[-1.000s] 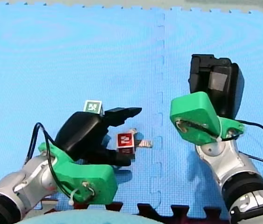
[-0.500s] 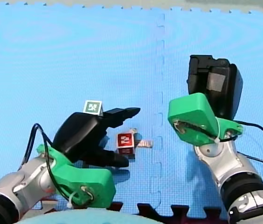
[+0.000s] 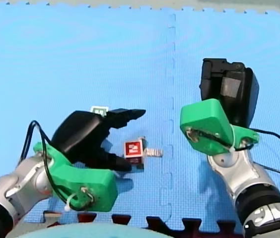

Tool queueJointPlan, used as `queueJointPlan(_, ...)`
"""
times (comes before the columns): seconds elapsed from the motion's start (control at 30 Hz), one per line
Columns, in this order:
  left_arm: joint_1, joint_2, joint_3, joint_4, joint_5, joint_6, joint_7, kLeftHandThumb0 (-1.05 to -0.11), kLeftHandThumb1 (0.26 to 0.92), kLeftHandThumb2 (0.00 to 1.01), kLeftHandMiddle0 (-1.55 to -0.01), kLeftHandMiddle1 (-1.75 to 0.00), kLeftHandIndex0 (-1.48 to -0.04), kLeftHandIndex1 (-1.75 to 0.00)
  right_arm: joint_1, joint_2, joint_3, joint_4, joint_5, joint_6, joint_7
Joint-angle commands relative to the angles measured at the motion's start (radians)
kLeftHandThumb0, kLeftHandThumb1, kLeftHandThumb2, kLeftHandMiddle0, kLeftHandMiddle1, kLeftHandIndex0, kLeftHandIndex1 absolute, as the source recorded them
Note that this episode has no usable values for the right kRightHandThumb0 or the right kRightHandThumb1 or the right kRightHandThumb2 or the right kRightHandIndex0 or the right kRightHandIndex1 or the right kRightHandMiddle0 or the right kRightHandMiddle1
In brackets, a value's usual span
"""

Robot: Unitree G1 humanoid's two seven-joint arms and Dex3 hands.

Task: Stack cube left

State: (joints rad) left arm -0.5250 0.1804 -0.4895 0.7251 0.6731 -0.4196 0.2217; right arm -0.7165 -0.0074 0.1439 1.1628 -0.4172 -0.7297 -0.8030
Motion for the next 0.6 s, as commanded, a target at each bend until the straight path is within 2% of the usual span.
queueJointPlan(0.0, 0.113, 0.151, 0.076, -0.490, -0.009, 0.184, -0.275, -0.931, 0.790, 0.01, -0.84, -1.75, -0.52, -0.02, 0.009, -0.016, -0.016, 0.015, 0.020, -0.005, 0.003)
queueJointPlan(0.07, 0.128, 0.172, 0.087, -0.543, -0.010, 0.184, -0.304, -0.955, 0.799, 0.01, -0.84, -1.75, -0.52, -0.01, 0.010, -0.013, -0.015, 0.021, 0.018, -0.003, 0.002)
queueJointPlan(0.17, 0.134, 0.200, 0.113, -0.647, -0.042, 0.229, -0.410, -0.978, 0.808, 0.01, -0.85, -1.75, -0.50, 0.00, 0.010, -0.012, -0.014, 0.024, 0.017, 0.003, 0.002)
queueJointPlan(0.3, 0.142, 0.208, 0.127, -0.718, -0.044, 0.264, -0.466, -0.994, 0.815, 0.01, -0.85, -1.75, -0.51, -0.01, 0.010, -0.013, -0.014, 0.027, 0.016, 0.011, 0.004)
queueJointPlan(0.37, 0.156, 0.212, 0.136, -0.726, -0.048, 0.236, -0.442, -0.999, 0.819, 0.01, -0.85, -1.75, -0.52, -0.02, 0.013, -0.012, -0.015, 0.026, 0.017, 0.011, 0.005)
queueJointPlan(0.43, 0.183, 0.230, 0.155, -0.754, -0.070, 0.205, -0.435, -1.010, 0.828, 0.01, -0.84, -1.75, -0.52, -0.02, 0.017, -0.012, -0.015, 0.025, 0.018, 0.010, 0.007)
queueJointPlan(0.57, 0.208, 0.244, 0.184, -0.815, -0.108, 0.198, -0.463, -1.041, 0.855, 0.02, -0.84, -1.75, -0.56, -0.03, 0.023, -0.014, -0.016, 0.023, 0.019, 0.007, 0.009)
